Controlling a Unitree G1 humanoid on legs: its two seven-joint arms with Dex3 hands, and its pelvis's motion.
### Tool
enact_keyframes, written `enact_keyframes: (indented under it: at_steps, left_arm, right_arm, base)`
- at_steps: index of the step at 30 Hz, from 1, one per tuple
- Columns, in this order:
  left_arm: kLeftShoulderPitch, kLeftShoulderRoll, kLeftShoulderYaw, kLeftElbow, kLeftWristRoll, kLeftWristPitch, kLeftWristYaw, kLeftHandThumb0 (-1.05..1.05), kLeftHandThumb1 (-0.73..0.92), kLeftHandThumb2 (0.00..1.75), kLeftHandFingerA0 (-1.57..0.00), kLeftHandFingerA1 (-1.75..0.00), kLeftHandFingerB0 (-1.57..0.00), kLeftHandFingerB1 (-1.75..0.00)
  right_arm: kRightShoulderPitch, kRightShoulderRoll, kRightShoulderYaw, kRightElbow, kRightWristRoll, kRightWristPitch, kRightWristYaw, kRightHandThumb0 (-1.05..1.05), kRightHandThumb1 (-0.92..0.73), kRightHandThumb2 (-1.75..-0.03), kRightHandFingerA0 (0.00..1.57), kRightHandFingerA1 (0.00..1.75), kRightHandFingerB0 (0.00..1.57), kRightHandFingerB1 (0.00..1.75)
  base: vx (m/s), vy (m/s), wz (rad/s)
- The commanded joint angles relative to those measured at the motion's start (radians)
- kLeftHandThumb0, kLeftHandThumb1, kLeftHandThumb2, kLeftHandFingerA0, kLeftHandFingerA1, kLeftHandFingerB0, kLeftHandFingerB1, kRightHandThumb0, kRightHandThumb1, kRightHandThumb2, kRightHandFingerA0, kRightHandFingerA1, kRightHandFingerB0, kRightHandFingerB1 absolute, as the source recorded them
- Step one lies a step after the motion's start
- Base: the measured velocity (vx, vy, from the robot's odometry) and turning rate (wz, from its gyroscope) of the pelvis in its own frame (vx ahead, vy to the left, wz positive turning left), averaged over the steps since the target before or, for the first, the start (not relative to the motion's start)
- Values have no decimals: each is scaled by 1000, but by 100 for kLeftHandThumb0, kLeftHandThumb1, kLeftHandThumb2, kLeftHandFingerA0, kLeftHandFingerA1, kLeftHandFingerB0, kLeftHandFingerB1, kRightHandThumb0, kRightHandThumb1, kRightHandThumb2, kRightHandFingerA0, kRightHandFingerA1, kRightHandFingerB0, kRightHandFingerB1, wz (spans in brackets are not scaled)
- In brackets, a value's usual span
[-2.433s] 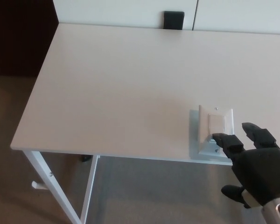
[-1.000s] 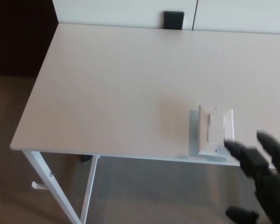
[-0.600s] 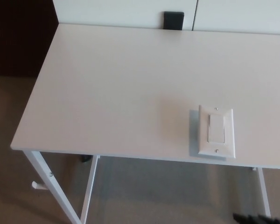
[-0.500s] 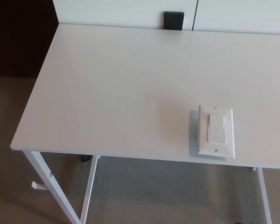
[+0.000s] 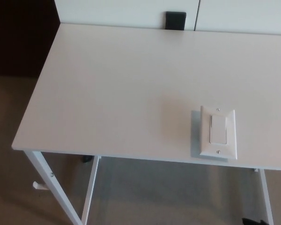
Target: The robot walk towards a table in front and then clicks the light switch button using the right hand's index finger
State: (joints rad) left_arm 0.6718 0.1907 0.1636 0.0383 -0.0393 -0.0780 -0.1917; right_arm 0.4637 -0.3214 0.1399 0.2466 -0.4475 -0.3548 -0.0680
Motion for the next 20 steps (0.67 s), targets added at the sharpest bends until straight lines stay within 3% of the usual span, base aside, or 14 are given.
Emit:
enact_keyframes:
  at_steps: [1, 2, 3, 20]
  left_arm:
    - [-4, 8, 1, -13, 10, 34, 9, -15, 63, 58, -44, -39, -33, -35]
    - [-4, 8, 2, -13, 8, 35, 9, -15, 63, 58, -44, -39, -33, -35]
    - [-9, 13, 10, 12, 9, 18, 8, -14, 64, 58, -43, -39, -32, -35]
    - [-4, -1, 48, 9, -8, 36, 18, -16, 63, 58, -41, -38, -29, -33]
  right_arm:
    - [-10, -6, -27, 24, 117, 6, 82, -33, -39, -93, 4, 53, 1, 48]
    - [-11, -6, -28, 26, 120, 3, 85, -33, -39, -93, 4, 53, 1, 48]
    - [-8, -9, -28, 28, 121, -3, 86, -61, -49, -73, 7, 47, 14, 42]
    - [0, -15, -26, 4, 131, 10, 116, -58, -50, -73, 9, 48, 12, 41]
  base:
    - [0, 0, 0]
    - [0, 0, 0]
    - [0, 0, 0]
    - [0, 0, 0]
